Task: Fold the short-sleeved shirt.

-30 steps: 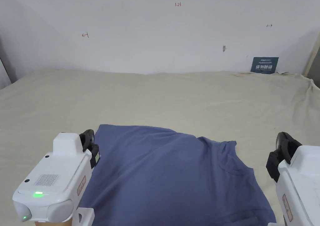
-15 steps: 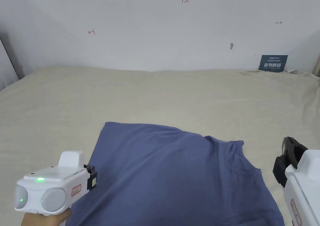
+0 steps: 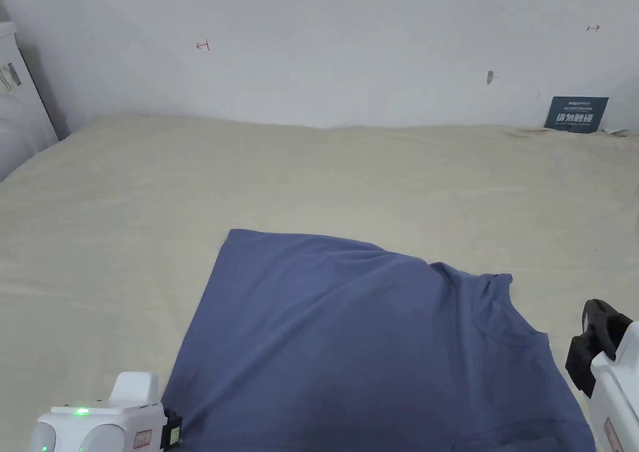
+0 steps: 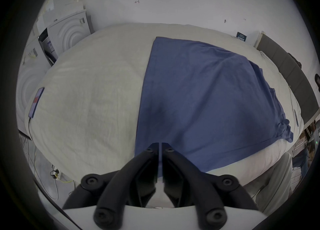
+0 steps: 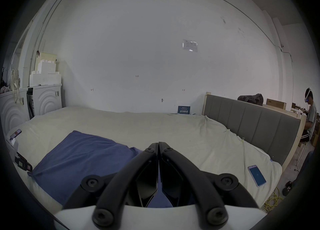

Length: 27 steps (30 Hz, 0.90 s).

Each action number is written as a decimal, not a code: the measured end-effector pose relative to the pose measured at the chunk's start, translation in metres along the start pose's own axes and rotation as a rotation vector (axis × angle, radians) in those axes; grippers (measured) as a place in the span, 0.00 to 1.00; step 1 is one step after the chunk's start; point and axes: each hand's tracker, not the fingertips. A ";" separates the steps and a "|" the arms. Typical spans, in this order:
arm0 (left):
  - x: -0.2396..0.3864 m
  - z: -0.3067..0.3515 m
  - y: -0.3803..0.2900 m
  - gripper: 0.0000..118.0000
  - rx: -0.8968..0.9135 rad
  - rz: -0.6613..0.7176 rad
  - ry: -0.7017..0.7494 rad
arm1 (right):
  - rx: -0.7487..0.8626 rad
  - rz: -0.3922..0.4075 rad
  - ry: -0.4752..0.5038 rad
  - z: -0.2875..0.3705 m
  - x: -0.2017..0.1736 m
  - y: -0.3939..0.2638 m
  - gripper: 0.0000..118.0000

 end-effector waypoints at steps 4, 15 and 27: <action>-0.013 -0.015 -0.013 0.49 -0.041 0.013 -0.009 | -0.022 0.004 0.002 -0.001 -0.001 -0.004 0.00; -0.013 -0.037 -0.018 0.47 -0.107 -0.004 0.013 | -0.066 0.002 -0.003 0.004 0.003 -0.015 0.00; 0.000 -0.007 -0.004 0.01 -0.044 -0.012 -0.058 | -0.251 -0.050 -0.009 0.006 0.033 -0.039 0.01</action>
